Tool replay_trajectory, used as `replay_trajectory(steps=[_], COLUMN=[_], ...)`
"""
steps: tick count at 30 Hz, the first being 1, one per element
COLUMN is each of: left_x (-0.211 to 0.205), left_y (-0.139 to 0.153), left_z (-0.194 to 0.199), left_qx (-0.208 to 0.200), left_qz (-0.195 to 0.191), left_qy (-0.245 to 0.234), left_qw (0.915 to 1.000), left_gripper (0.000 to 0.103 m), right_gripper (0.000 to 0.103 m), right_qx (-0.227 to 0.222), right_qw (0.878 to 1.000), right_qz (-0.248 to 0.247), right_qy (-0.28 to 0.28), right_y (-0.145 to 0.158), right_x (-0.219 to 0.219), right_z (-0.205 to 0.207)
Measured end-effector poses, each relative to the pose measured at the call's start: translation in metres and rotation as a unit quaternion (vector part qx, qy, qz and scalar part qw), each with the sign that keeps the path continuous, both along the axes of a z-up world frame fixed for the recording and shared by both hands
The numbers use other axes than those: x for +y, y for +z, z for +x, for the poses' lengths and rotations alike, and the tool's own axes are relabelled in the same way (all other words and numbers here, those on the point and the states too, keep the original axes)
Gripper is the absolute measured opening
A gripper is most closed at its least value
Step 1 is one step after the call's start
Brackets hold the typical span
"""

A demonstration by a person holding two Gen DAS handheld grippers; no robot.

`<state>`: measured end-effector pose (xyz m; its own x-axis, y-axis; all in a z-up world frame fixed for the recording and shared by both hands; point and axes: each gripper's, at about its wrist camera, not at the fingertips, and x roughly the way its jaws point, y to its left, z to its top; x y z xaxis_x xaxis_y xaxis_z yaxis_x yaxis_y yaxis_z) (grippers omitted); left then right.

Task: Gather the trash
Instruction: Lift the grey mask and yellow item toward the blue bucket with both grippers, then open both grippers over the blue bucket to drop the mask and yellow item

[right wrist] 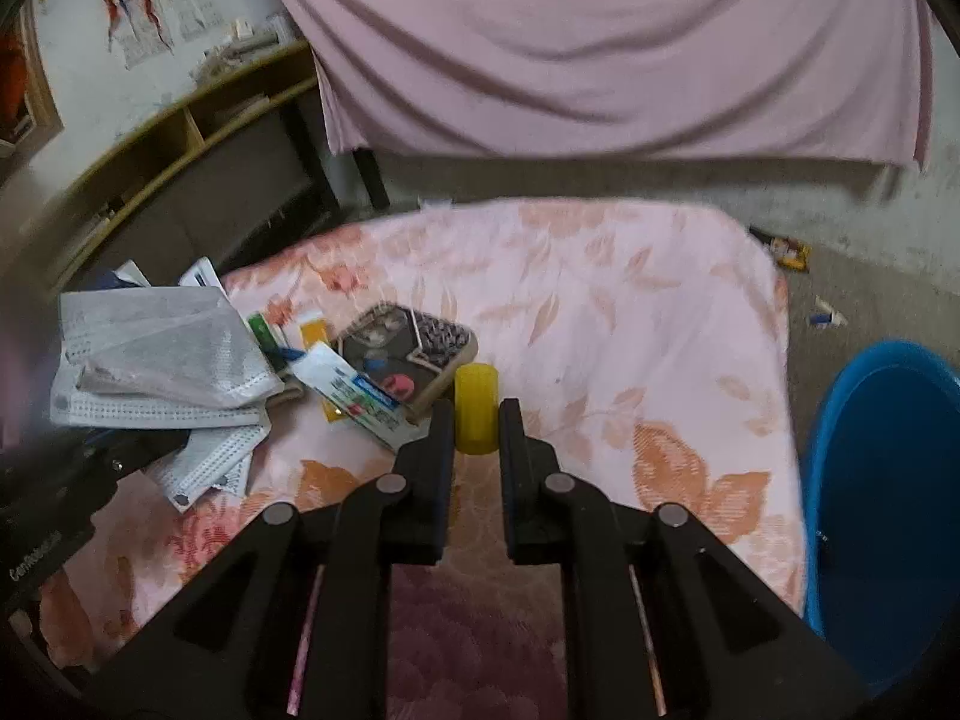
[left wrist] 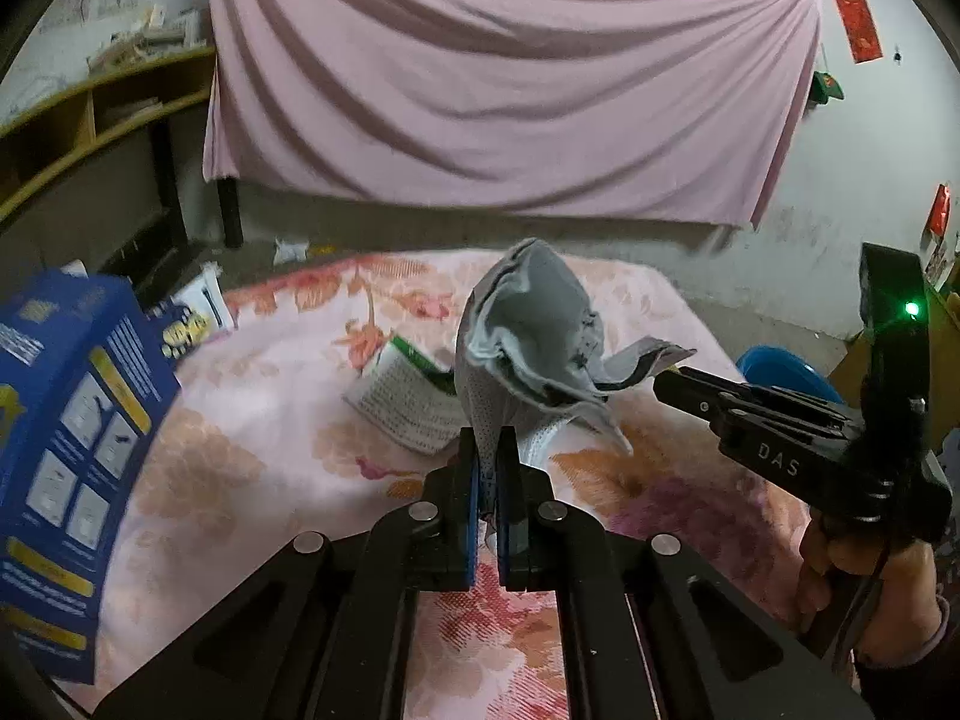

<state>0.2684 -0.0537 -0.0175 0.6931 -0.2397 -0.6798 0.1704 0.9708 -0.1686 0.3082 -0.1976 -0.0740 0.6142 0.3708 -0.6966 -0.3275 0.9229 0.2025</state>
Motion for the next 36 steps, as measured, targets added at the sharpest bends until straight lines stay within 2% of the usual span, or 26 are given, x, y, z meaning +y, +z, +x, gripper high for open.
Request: replay_trajectory(steps=[6,11,17,22,26,36], left_x=[-0.014,-0.034,-0.07,-0.109,-0.138,-0.205], left_y=[0.03,0.059,0.088,0.101,0.104,0.098], left_z=[-0.017,-0.026,-0.031,-0.032,-0.028,-0.018], left_qx=[-0.07,-0.13,-0.181,-0.207,-0.211,-0.189], left_qz=[0.0,0.0,0.008,0.011,0.007,0.008], left_qy=[-0.006,-0.016,-0.047,-0.088,-0.116,-0.167], left_qw=[0.9975,0.9914,0.9822,0.9743,0.9706,0.9677], left_gripper=[0.002,0.003,0.003,0.003,0.003,0.003], right_gripper=[0.042,0.042,0.042,0.042,0.042,0.042], right_qx=[-0.109,-0.197,-0.265,-0.297,-0.304,-0.269], right_qw=[0.993,0.977,0.956,0.942,0.934,0.926], right_qz=[0.026,0.051,0.069,0.063,0.06,0.061], right_qy=[-0.022,-0.059,-0.107,-0.146,-0.179,-0.257], right_y=[0.035,0.064,0.085,0.091,0.091,0.084], right_x=[-0.019,-0.049,-0.085,-0.107,-0.13,-0.187], right_z=[-0.026,-0.048,-0.07,-0.088,-0.099,-0.112])
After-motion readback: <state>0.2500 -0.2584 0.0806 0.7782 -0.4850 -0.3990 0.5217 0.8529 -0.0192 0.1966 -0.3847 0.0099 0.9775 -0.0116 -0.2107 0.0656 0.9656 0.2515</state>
